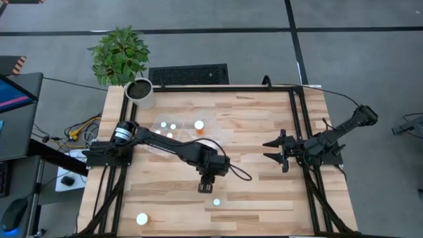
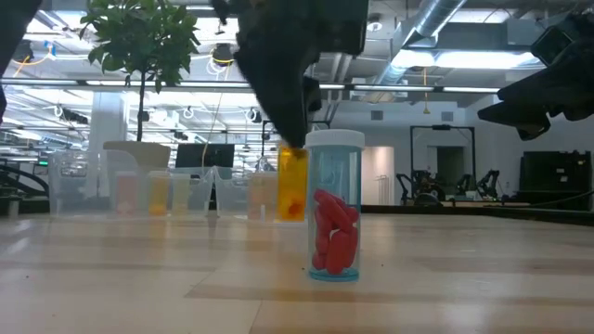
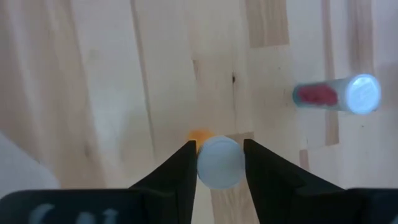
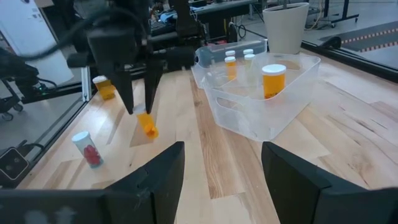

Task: Pick and place medicine bottles into bin by pill shape (circle, oval)
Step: Put the orange capsule bottle into the right transparent bin

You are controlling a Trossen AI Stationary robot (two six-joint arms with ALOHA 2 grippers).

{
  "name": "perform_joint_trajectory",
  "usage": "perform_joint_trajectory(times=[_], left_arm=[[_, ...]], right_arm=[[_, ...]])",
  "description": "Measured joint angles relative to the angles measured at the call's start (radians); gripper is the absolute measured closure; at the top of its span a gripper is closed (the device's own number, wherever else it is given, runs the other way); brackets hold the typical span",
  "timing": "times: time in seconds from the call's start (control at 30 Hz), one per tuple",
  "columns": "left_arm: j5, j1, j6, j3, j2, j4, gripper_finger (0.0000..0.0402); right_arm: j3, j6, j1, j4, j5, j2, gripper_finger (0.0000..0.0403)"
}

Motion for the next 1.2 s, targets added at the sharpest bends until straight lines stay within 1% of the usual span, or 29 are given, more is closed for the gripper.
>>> perform_joint_trajectory(times=[0.2,0.33,0.47,0.57,0.63,0.77,0.9,1.0,1.2], left_arm=[[-0.014,0.029,0.049,0.133,0.0,-0.128,0.029],[-0.071,0.055,0.11,0.249,0.0,-0.232,0.0282],[-0.145,0.093,0.174,0.364,0.0,-0.351,0.0282],[-0.193,0.138,0.215,0.42,0.0,-0.417,0.0284],[-0.201,0.177,0.232,0.439,-0.001,-0.45,0.0284],[-0.196,0.269,0.257,0.43,-0.001,-0.491,0.0281],[-0.124,0.364,0.288,0.387,-0.001,-0.446,0.0281],[-0.079,0.424,0.304,0.335,-0.001,-0.384,0.028],[-0.077,0.501,0.319,0.189,0.001,-0.291,0.028]], right_arm=[[0.0,-0.001,0.0,0.0,0.0,0.0,0.0177],[0.0,-0.001,0.0,0.0,0.0,0.0,0.0177],[0.0,-0.001,0.0,0.0,0.0,0.0,0.0177],[0.0,-0.001,0.0,0.0,0.0,0.0,0.0177],[0.0,-0.001,0.0,0.0,0.0,0.0,0.0177],[0.0,-0.001,0.0,0.0,0.0,0.0,0.0177],[0.0,-0.001,0.0,0.0,0.0,0.0,0.0177],[0.0,-0.002,0.0,0.0,0.0,0.0,0.0177],[0.0,-0.013,0.0,0.0,0.0,0.0,0.0177]])
